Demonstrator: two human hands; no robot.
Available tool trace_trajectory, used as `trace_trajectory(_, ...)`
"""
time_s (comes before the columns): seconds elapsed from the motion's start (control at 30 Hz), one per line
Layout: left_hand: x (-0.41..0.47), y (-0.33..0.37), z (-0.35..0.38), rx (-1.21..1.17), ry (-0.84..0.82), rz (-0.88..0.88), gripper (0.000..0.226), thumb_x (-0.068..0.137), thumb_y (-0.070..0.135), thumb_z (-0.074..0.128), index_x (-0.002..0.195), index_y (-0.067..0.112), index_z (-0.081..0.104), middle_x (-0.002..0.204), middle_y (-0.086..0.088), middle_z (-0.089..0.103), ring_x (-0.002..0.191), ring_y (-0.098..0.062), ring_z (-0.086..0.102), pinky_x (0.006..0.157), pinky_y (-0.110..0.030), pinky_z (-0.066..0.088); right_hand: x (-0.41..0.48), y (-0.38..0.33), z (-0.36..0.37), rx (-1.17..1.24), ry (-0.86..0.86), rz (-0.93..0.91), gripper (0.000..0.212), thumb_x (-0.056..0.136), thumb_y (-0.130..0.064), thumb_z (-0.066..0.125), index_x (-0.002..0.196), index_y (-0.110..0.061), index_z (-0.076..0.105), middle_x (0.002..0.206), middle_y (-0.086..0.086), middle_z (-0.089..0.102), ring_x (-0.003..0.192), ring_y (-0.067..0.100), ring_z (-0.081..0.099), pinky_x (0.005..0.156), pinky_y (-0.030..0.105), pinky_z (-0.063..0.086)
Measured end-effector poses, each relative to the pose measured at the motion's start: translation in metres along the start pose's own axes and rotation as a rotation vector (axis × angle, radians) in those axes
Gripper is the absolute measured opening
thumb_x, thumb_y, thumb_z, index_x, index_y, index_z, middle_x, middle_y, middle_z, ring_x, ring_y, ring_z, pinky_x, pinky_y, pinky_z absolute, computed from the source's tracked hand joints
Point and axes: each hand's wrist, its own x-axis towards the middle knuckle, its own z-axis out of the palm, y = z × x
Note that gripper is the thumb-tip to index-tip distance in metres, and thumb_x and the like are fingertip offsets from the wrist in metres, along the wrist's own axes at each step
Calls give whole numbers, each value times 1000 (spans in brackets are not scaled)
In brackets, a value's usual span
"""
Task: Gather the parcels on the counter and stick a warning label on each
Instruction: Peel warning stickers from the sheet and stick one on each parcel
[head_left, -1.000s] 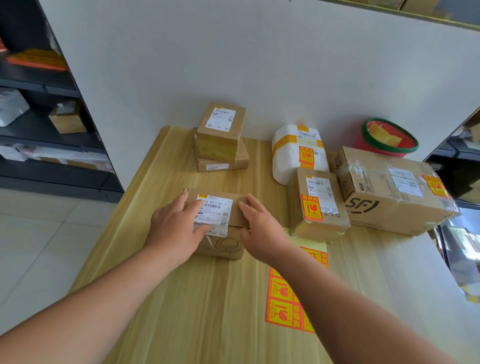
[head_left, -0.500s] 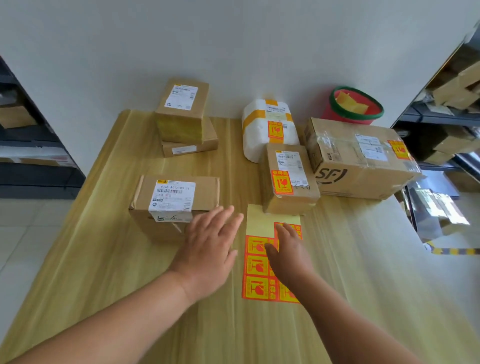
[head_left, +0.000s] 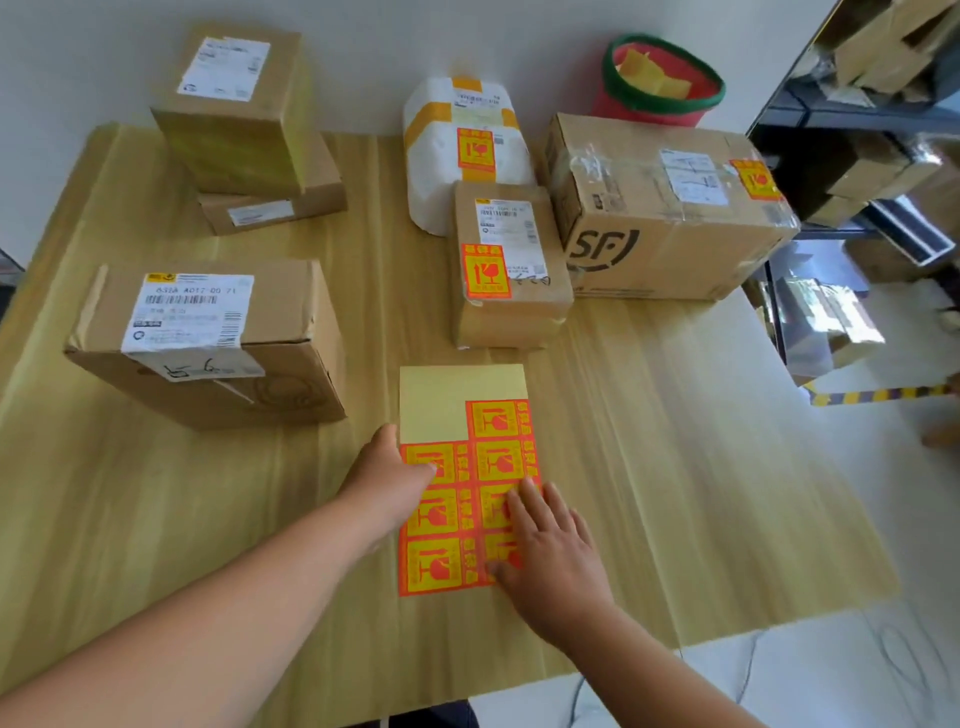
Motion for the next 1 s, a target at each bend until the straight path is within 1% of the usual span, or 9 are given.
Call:
trace_trajectory(0.1, 4, -4, 5, -164, 70, -67, 38, 86, 8, 59, 117, 24, 44, 89, 11, 52, 68, 1, 47, 55, -19, 36, -12, -4, 2, 50, 75, -17, 70, 91, -58, 40, 150, -27, 18, 159, -4, 10, 146, 20, -1, 116, 37, 2)
trace_trajectory(0.17, 6, -5, 5, -256, 79, -117, 54, 87, 7, 57, 136, 15, 37, 112, 2, 56, 76, -7, 51, 65, -25, 46, -3, -7, -7, 111, 151, -9, 62, 92, -51, 45, 146, -26, 28, 153, -3, 25, 144, 21, 14, 115, 37, 14)
trace_trajectory(0.27, 13, -7, 3, -374, 93, -205, 69, 87, 6, 56, 147, 16, 24, 138, -5, 42, 86, -15, 51, 88, -42, 48, 19, -12, -20, 167, 153, 41, 73, 92, -52, 47, 151, -26, 11, 159, -1, 7, 146, 22, 5, 115, 40, 15)
trace_trajectory(0.37, 18, -8, 1, -354, 131, -207, 70, 86, 7, 58, 147, 16, 25, 140, -5, 41, 100, -19, 49, 87, -38, 43, 39, -15, -23, 95, 114, 76, 91, 89, -60, 46, 150, -24, -11, 158, 0, -17, 145, 24, -14, 116, 43, 8)
trace_trajectory(0.53, 19, -13, 1, -150, 103, -83, 75, 84, 9, 57, 148, 23, 22, 148, -4, 36, 123, -20, 42, 87, -30, 35, 69, -13, -33, 52, 106, 98, 90, 90, -64, 37, 149, -20, -14, 158, 2, -17, 143, 24, -19, 115, 42, -3)
trace_trajectory(0.63, 16, -17, -2, 295, 62, 26, 78, 84, 20, 58, 149, 30, 15, 152, 0, 30, 137, -25, 25, 106, -39, 32, 91, -12, -46, 47, 125, 79, 78, 95, -56, 31, 151, -19, -9, 159, 1, -13, 144, 23, -16, 115, 42, -3)
trace_trajectory(0.73, 14, -26, -2, 726, -44, 121, 81, 89, 33, 55, 150, 30, 0, 159, 9, -4, 145, -23, -6, 115, -49, 9, 109, -10, -54, 37, 116, 82, 72, 98, -50, 29, 151, -18, -8, 159, 1, -13, 144, 22, -15, 115, 42, -3)
trace_trajectory(0.83, 14, -35, -1, 834, -94, 145, 83, 91, 35, 52, 150, 29, -7, 155, 9, -24, 142, -22, -22, 113, -50, -3, 118, -5, -54, 27, 86, 104, 72, 98, -51, 31, 151, -19, -5, 159, -1, -13, 145, 23, -15, 115, 42, -4)
trace_trajectory(1.0, 13, -36, 0, 865, -90, 145, 84, 91, 38, 52, 149, 29, -10, 154, 8, -27, 141, -22, -25, 113, -49, -5, 113, -4, -44, 100, 182, 42, 58, 98, -44, 38, 150, -28, 18, 160, -7, 4, 146, 21, -8, 116, 42, -1)
